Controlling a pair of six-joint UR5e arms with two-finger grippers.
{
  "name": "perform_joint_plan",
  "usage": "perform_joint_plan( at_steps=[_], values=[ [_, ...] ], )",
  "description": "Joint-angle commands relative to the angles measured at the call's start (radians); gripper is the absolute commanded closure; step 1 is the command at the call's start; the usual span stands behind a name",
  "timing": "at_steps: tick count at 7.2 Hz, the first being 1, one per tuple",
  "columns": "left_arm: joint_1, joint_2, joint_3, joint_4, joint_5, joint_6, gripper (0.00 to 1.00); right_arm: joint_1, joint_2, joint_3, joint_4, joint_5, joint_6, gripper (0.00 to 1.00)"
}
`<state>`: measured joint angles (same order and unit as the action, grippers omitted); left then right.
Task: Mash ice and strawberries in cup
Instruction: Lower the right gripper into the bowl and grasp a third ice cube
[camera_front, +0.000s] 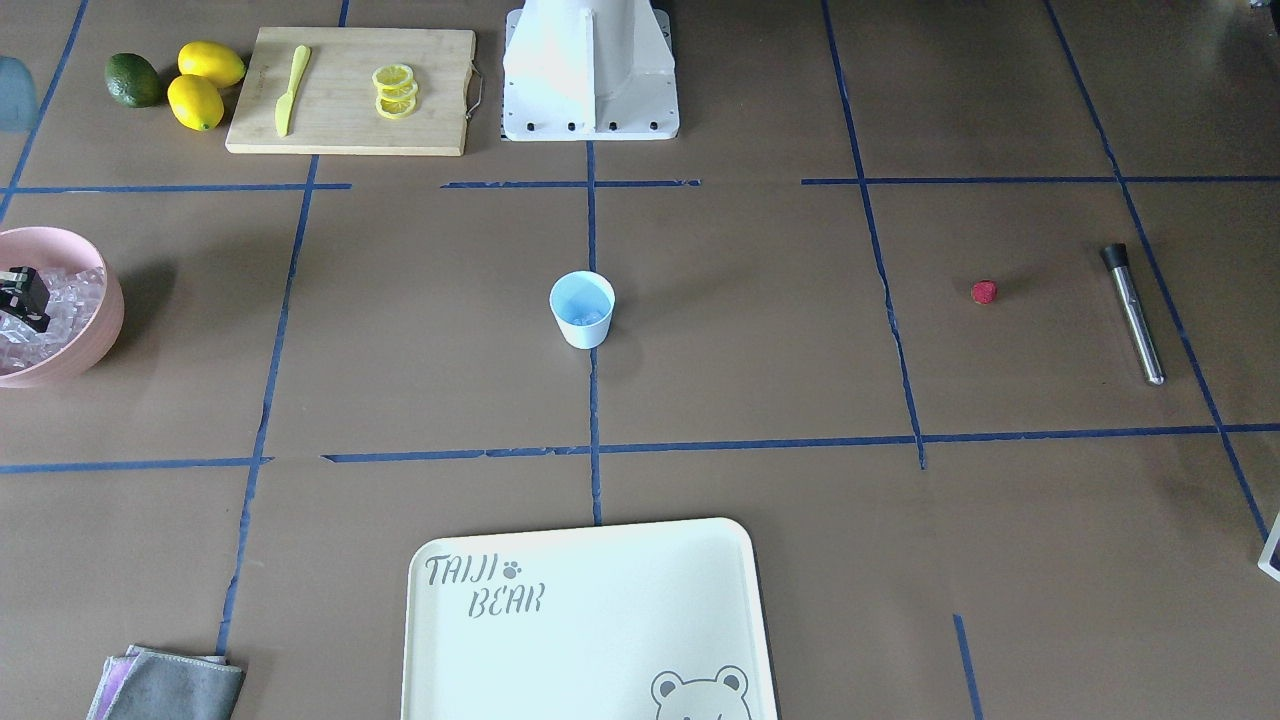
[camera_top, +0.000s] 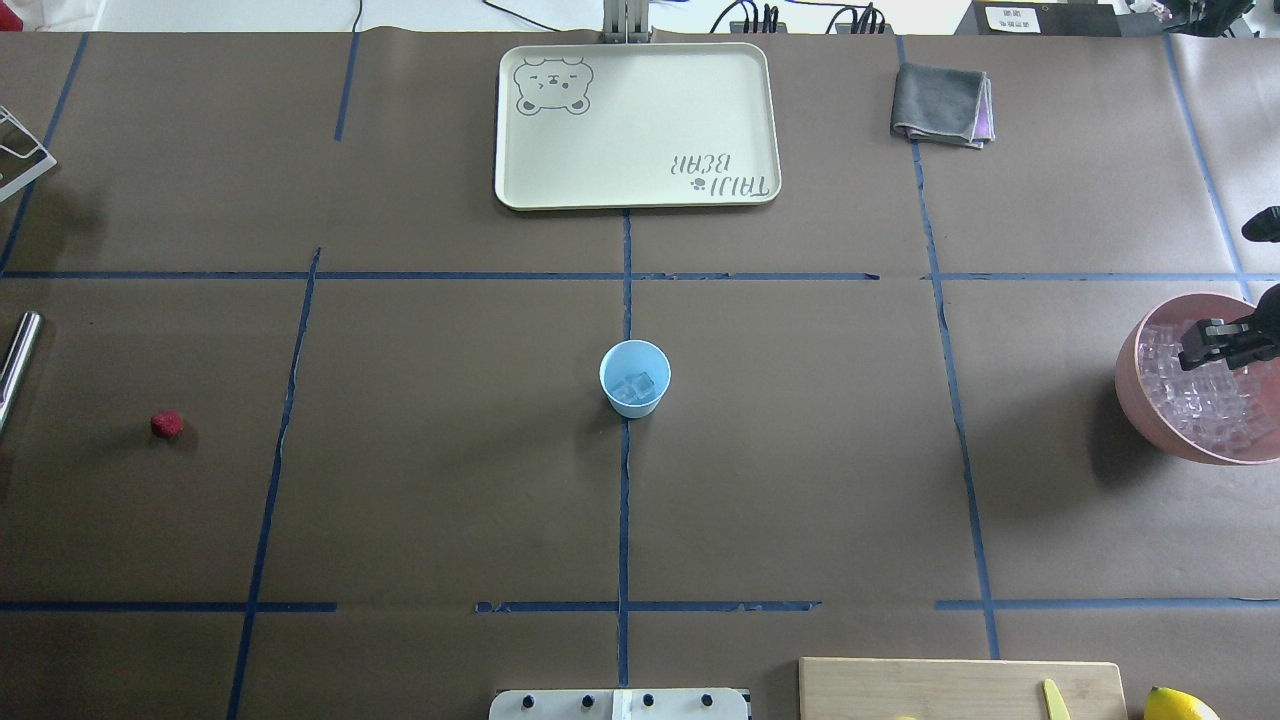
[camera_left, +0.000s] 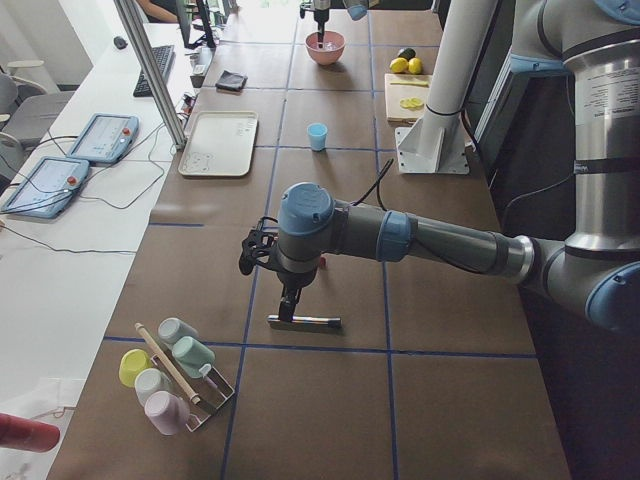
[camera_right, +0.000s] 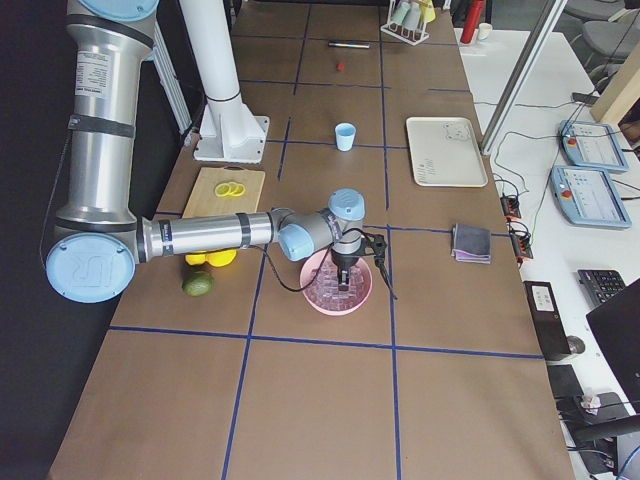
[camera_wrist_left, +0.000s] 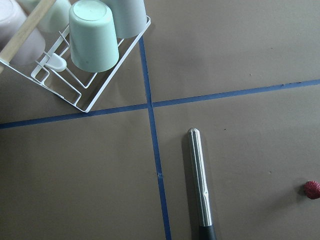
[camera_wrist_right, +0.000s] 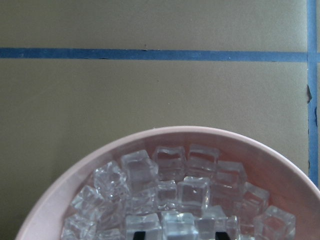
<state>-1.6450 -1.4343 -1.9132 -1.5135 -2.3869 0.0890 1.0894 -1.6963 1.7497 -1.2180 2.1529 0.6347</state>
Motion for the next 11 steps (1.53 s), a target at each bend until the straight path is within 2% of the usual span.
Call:
perform_joint_plan(
  at_steps=[1,3,5,6,7,8,9,11],
  values=[
    [0.001,0.0,0.0,0.001,0.0,0.0,0.0,0.001,0.001,-0.006,0.0,-0.001,-0.001,0.52],
    [0.001,0.0,0.0,0.0,0.0,0.0,0.0,0.001,0.003,-0.004,0.0,0.002,-0.003,0.98],
    [0.001,0.0,0.0,0.0,0.0,0.0,0.0,0.064,0.015,0.016,-0.014,0.039,-0.01,1.0],
    [-0.001,0.0,-0.001,0.001,0.0,0.0,0.0,0.119,0.003,0.055,-0.018,0.094,-0.012,1.0],
    [0.001,0.0,-0.001,0.001,0.0,0.0,0.0,0.144,0.006,0.1,-0.056,0.129,-0.012,1.0],
    [0.001,0.0,-0.001,0.001,0.0,0.0,0.0,0.133,0.021,0.169,-0.175,0.124,-0.012,1.0],
    [0.001,0.0,0.0,0.001,0.0,0.0,0.0,0.123,0.111,0.213,-0.299,0.119,-0.007,1.0],
    [0.001,0.012,0.0,0.001,-0.002,0.0,0.0,0.011,0.371,0.226,-0.534,0.113,0.089,1.0]
  ],
)
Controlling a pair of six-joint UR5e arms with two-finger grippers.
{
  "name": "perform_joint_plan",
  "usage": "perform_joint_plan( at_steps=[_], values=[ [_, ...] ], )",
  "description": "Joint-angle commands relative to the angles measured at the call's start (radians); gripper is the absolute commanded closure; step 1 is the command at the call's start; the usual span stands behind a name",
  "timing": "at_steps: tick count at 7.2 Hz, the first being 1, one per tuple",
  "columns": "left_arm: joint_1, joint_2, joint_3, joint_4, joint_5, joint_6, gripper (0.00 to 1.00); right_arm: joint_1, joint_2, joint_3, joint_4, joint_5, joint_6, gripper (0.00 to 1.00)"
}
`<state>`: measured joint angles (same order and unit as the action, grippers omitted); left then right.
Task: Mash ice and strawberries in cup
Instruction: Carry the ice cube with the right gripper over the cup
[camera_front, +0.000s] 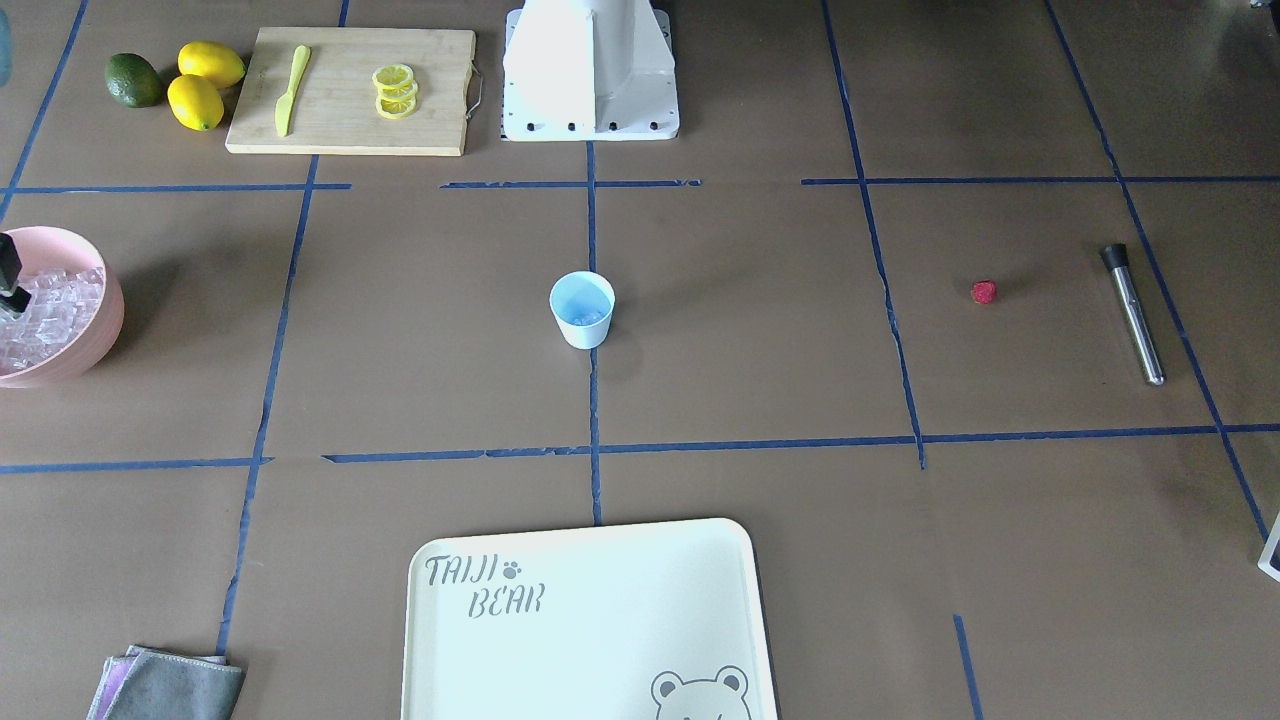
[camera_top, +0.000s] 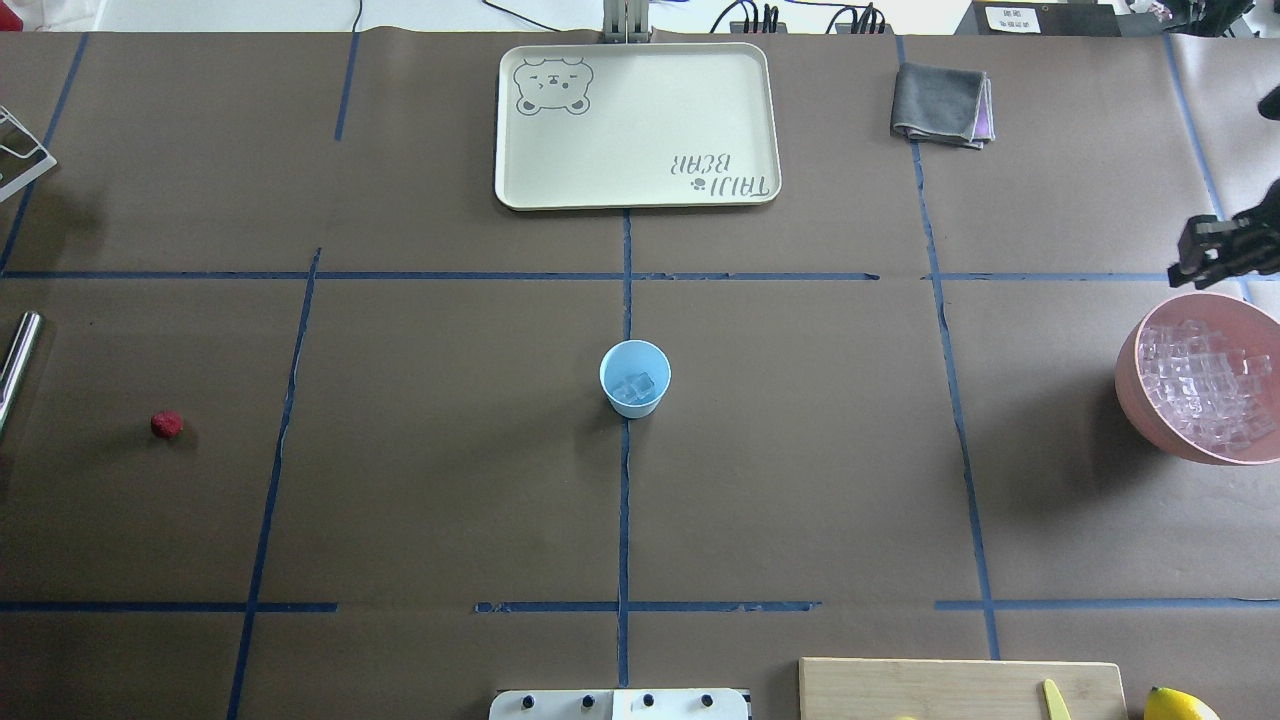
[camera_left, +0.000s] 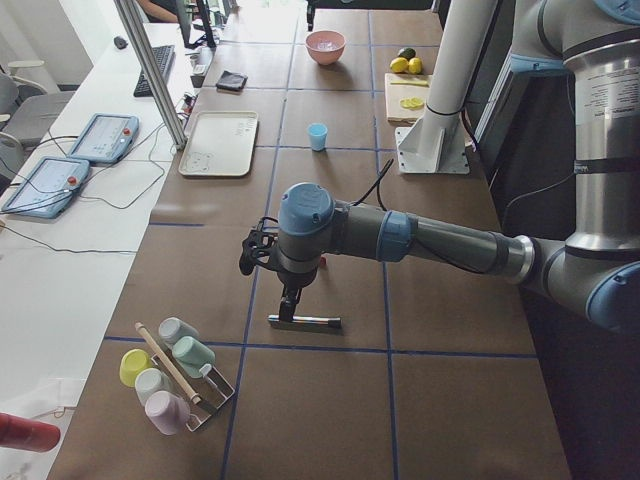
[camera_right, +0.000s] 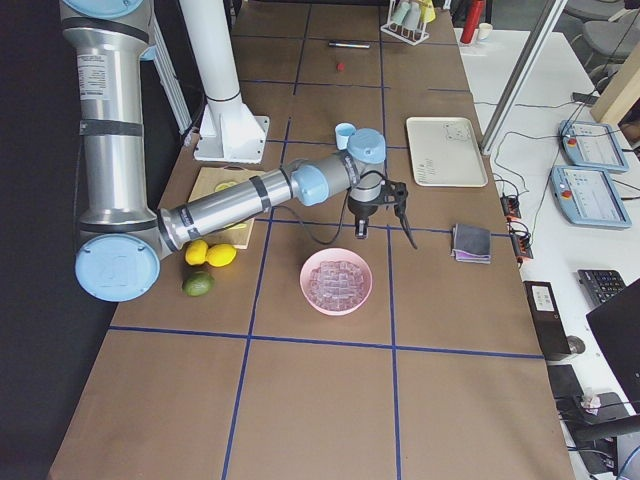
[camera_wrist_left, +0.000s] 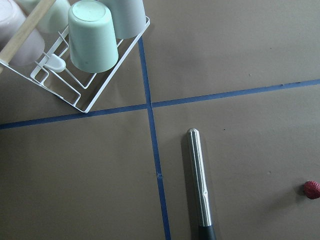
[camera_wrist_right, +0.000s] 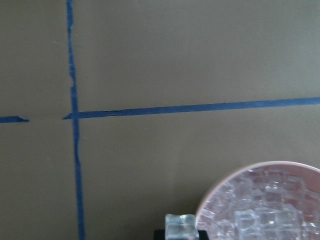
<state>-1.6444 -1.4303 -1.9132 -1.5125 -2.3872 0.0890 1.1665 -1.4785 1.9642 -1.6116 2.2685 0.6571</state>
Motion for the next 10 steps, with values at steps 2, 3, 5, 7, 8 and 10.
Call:
perform_joint_plan(
  at_steps=[2,3,5,7,8,10],
  values=[
    [0.0,0.011,0.0,0.0,-0.001,0.0,0.0,-0.291,0.381,0.004,-0.241,-0.123,0.32,1.0],
    [0.0,0.011,0.0,0.0,-0.001,0.0,0.0,-0.394,0.435,-0.001,-0.241,-0.195,0.434,1.0],
    [0.0,0.011,0.0,0.0,-0.001,0.0,0.0,-0.555,0.58,-0.083,-0.241,-0.344,0.593,1.0],
    [-0.001,0.011,0.0,0.0,-0.001,0.0,0.0,-0.626,0.682,-0.189,-0.241,-0.377,0.62,1.0],
    [0.0,0.011,0.0,0.0,-0.001,0.0,0.0,-0.646,0.738,-0.258,-0.238,-0.392,0.634,1.0],
    [0.0,0.011,0.0,-0.002,-0.001,0.0,0.0,-0.653,0.794,-0.361,-0.208,-0.392,0.636,1.0]
  ],
)
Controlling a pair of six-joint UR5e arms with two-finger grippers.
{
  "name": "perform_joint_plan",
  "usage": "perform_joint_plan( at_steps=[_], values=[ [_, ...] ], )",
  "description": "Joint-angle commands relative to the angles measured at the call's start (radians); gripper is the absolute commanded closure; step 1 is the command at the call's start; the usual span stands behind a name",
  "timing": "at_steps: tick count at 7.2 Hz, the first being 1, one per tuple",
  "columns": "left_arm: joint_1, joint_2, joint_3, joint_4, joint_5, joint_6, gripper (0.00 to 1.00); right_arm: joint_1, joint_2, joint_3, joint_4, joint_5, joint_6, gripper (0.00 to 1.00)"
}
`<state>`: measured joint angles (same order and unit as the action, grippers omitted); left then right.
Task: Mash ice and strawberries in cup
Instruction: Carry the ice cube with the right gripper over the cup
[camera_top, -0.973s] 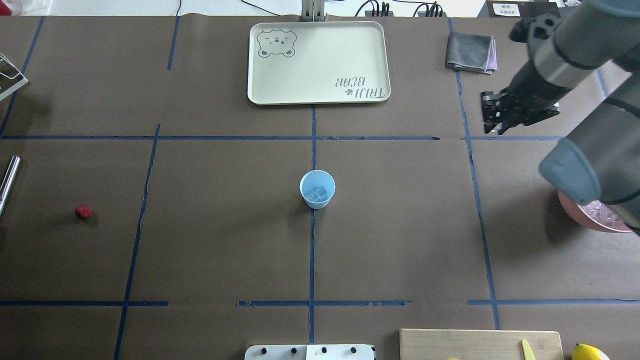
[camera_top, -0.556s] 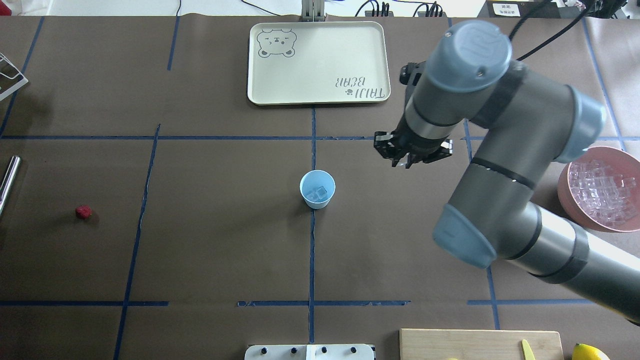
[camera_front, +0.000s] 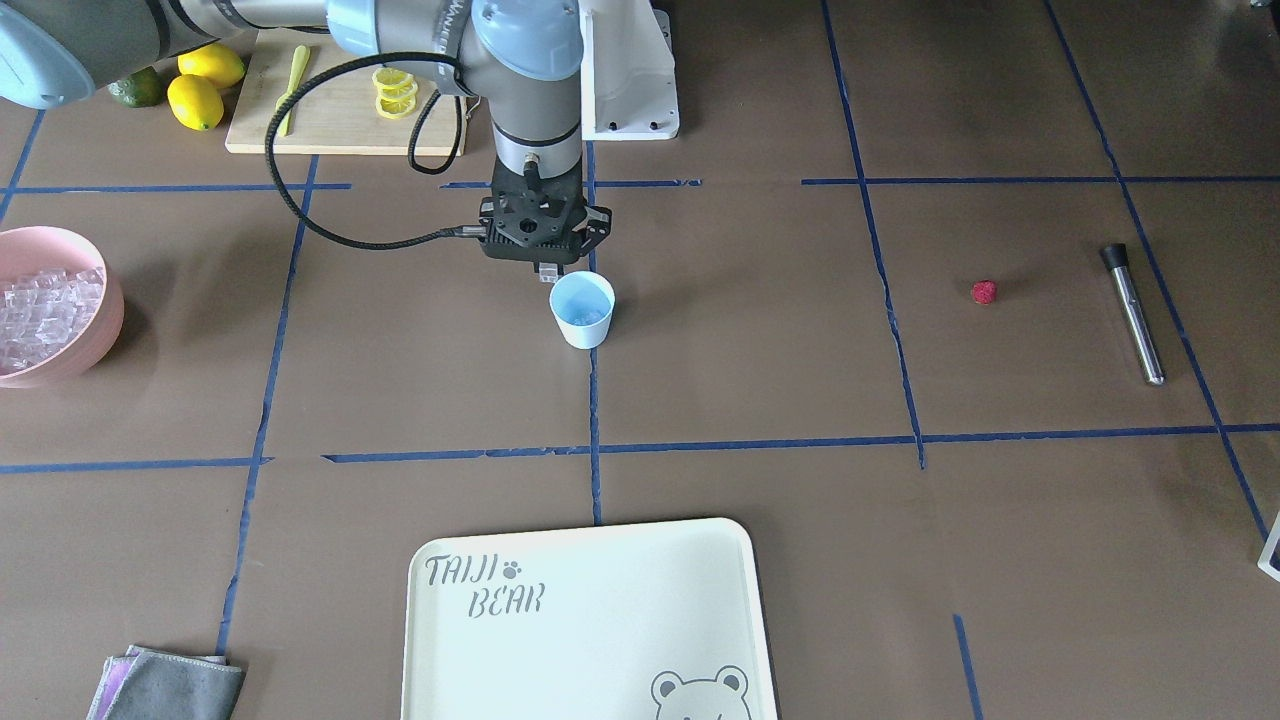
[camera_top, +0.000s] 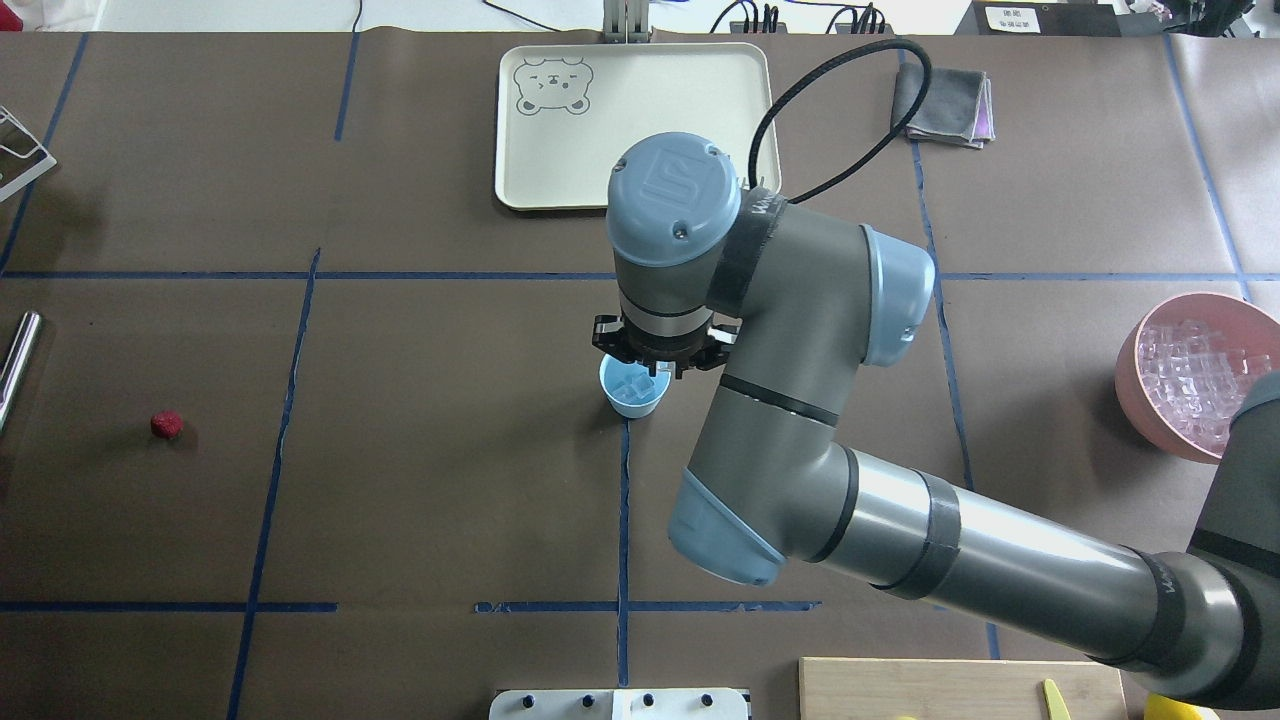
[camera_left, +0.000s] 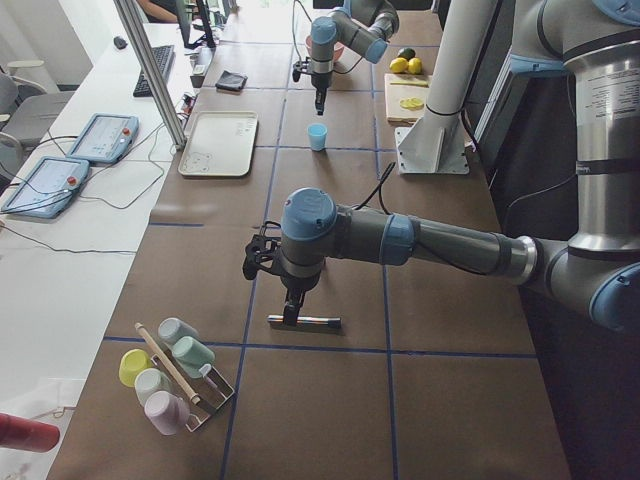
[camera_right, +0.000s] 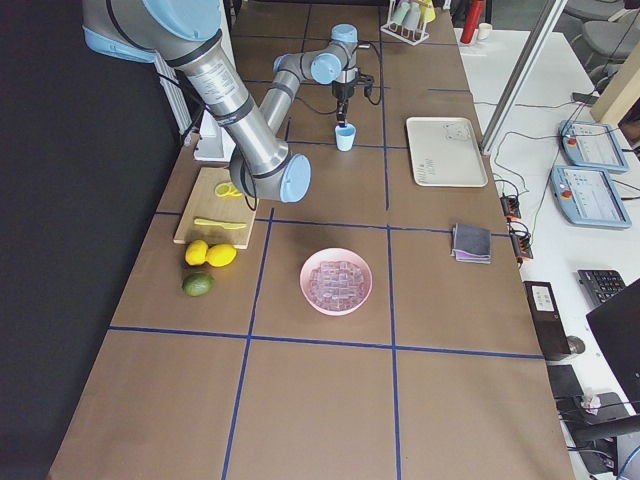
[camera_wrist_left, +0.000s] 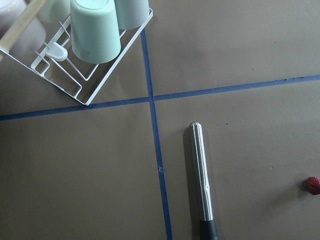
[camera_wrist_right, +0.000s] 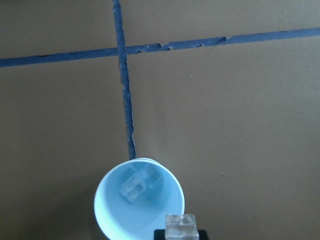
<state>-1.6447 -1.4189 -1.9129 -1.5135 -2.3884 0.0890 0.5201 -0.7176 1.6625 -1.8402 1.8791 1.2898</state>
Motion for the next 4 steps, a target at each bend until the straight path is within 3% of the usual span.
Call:
perform_joint_plan(
  at_steps=[1,4],
  values=[
    [0.0,0.0,0.0,-0.001,0.0,0.0,0.0,-0.006,0.044,-0.084,0.027,-0.003,0.003,1.0],
    [0.0,0.0,0.0,0.001,0.0,0.0,0.0,-0.006,0.053,-0.096,0.029,-0.005,0.003,0.98]
  ],
)
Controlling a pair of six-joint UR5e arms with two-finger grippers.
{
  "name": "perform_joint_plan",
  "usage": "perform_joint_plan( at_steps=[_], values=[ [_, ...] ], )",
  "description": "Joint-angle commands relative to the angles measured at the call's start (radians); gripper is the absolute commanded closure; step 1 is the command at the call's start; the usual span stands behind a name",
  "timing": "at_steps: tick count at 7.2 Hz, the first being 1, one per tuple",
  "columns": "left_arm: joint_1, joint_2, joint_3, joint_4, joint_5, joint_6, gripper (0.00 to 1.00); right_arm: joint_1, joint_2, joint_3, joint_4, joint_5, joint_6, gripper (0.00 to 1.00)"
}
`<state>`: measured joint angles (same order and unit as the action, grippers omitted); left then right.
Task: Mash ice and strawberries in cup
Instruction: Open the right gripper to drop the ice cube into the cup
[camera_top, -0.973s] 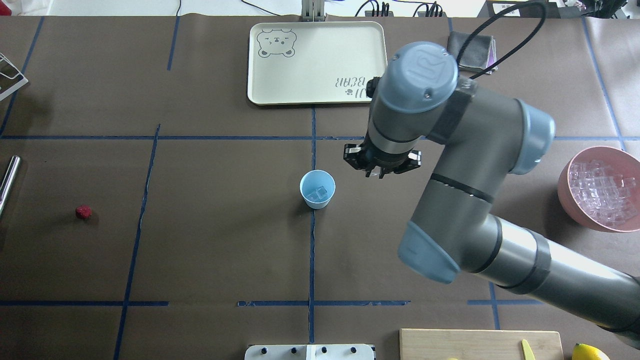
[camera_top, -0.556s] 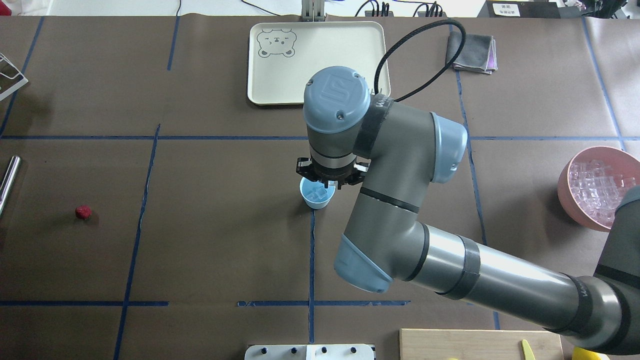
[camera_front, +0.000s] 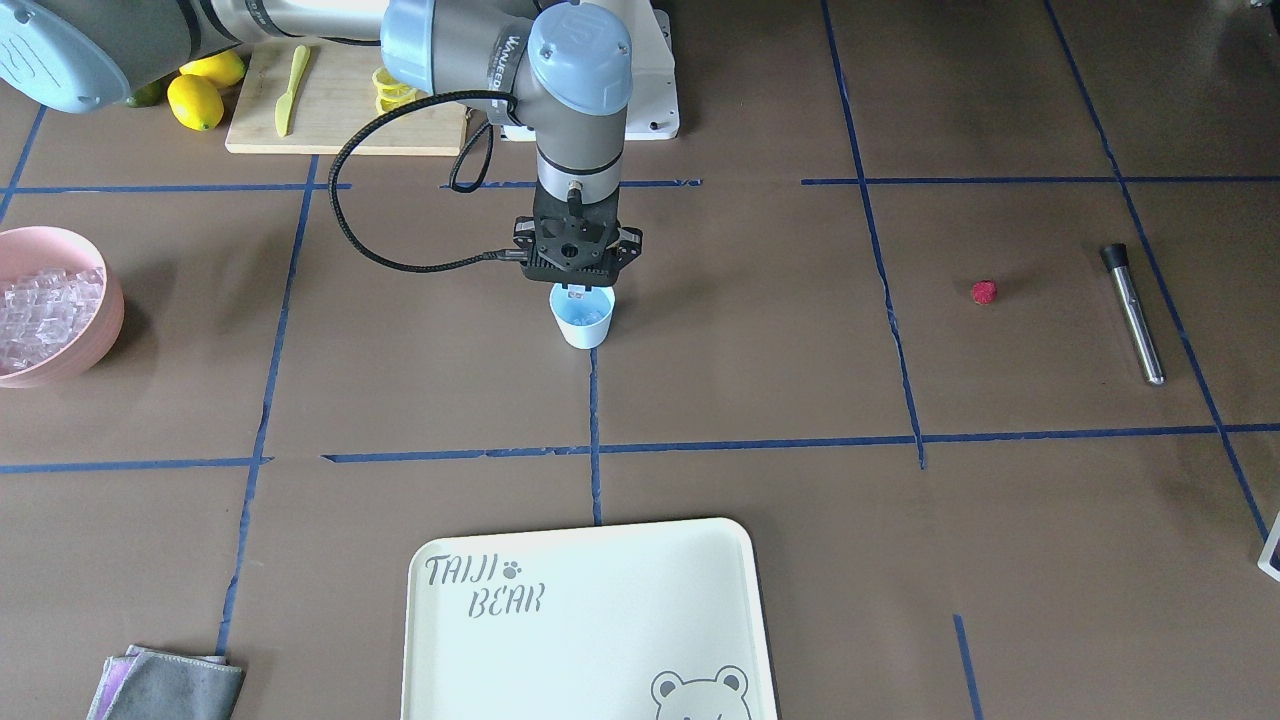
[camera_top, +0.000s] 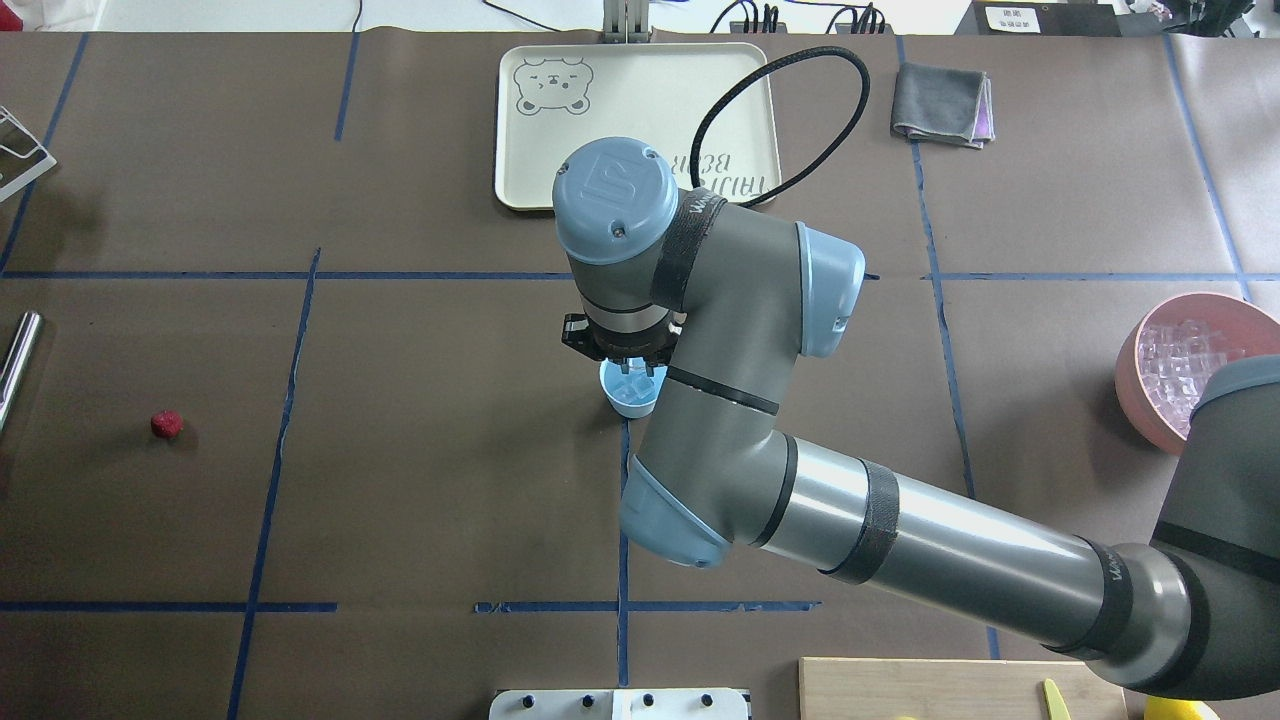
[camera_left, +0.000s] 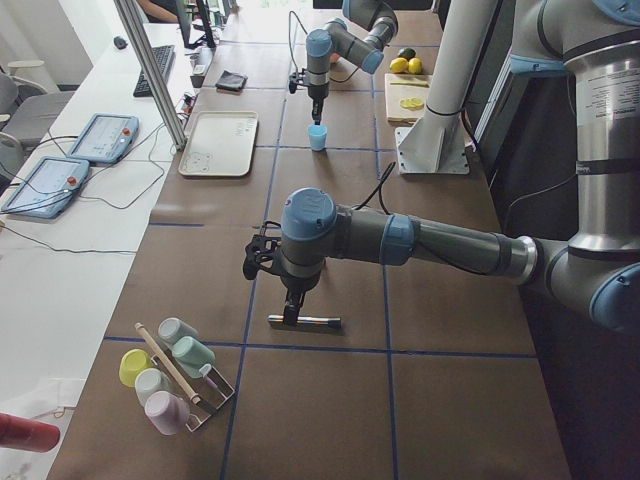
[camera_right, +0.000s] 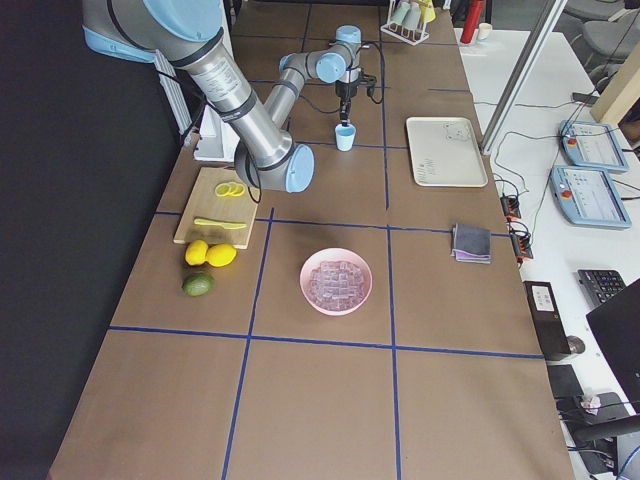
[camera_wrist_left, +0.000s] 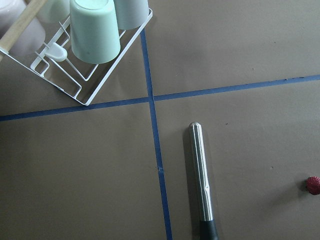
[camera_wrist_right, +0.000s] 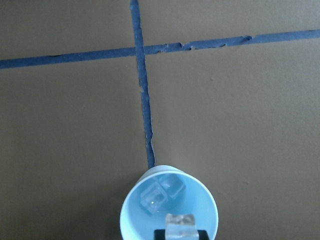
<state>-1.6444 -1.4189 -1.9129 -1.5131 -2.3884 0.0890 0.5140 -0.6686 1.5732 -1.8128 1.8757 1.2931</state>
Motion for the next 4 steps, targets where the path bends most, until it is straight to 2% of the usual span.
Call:
perform_joint_plan(
  at_steps=[1,3,4],
  values=[
    [0.0,0.0,0.0,-0.001,0.0,0.0,0.0,0.0,0.009,-0.008,0.001,-0.001,0.0,0.98],
    [0.0,0.0,0.0,-0.001,0.0,0.0,0.0,0.0,0.021,-0.027,0.001,-0.001,0.0,0.97],
    [0.0,0.0,0.0,-0.001,0.0,0.0,0.0,0.0,0.021,-0.025,0.001,-0.001,-0.001,0.91]
  ],
)
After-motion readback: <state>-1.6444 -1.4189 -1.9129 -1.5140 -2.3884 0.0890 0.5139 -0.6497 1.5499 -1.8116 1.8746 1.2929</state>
